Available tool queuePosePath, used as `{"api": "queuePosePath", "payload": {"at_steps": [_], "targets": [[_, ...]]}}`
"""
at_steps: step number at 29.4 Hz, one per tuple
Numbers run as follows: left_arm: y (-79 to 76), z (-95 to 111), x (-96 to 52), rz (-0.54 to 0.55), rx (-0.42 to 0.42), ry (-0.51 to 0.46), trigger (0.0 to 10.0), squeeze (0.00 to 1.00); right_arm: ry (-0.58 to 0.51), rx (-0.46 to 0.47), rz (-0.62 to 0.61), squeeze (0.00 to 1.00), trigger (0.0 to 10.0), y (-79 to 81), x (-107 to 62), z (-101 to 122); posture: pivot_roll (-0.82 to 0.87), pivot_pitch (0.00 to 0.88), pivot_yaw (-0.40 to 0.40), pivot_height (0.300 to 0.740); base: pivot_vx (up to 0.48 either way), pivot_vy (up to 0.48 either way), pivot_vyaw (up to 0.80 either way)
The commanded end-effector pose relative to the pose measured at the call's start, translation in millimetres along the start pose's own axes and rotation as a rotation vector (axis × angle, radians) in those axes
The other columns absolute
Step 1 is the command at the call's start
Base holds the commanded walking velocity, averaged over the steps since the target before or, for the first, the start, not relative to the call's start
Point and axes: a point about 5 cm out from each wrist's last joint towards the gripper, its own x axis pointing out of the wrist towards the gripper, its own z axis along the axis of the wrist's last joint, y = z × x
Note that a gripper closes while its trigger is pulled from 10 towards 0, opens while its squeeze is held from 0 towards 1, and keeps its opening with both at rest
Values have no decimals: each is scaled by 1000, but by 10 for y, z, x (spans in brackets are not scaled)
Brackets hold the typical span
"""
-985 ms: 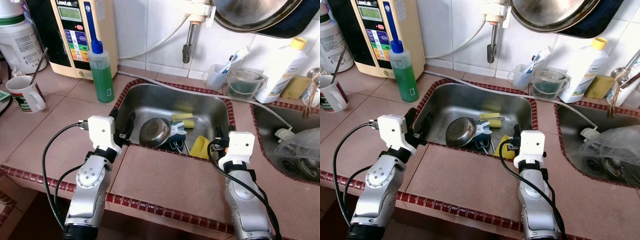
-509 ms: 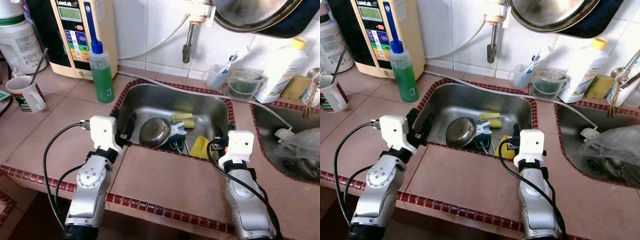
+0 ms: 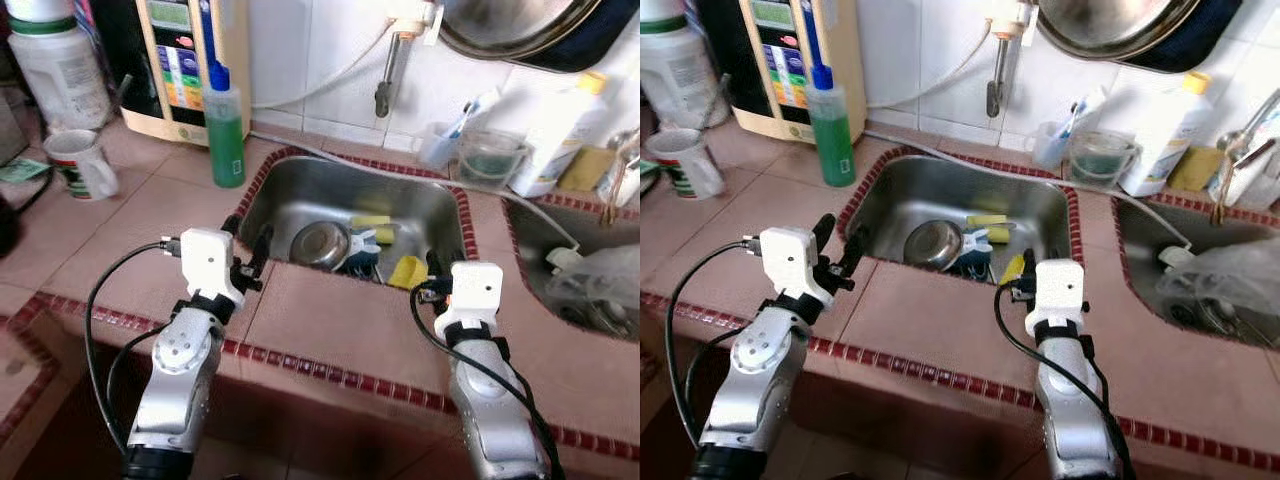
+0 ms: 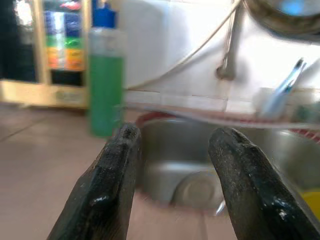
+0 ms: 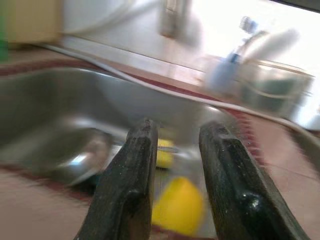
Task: Kitchen organization
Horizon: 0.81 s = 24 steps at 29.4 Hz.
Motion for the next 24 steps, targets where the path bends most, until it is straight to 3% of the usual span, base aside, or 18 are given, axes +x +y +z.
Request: {"api": "queuePosePath", "payload": {"at_steps": [1,9,17,20,24], "targets": [[-27,23,25,-13,11,-2,10000,0,3,-5,-4,0,10000,-13,-14,-3,83,0,-51,740,-247,0,0],[-32,24,17,-16,13,-1,10000,0,4,-16,7,0,10000,1,-24,-12,85,0,-53,740,-246,0,0],[-46,19,-14,-21,18,-7,10000,0,9,-33,24,0,10000,9,-53,-34,86,0,-55,740,0,0,0],[-44,16,-34,-23,21,-12,10000,0,4,-45,68,0,10000,29,-85,-46,87,0,-57,740,0,0,0],[-37,-41,-122,-70,53,-11,10000,0,13,-22,227,0,10000,116,-200,-103,86,0,-57,740,0,0,0]]}}
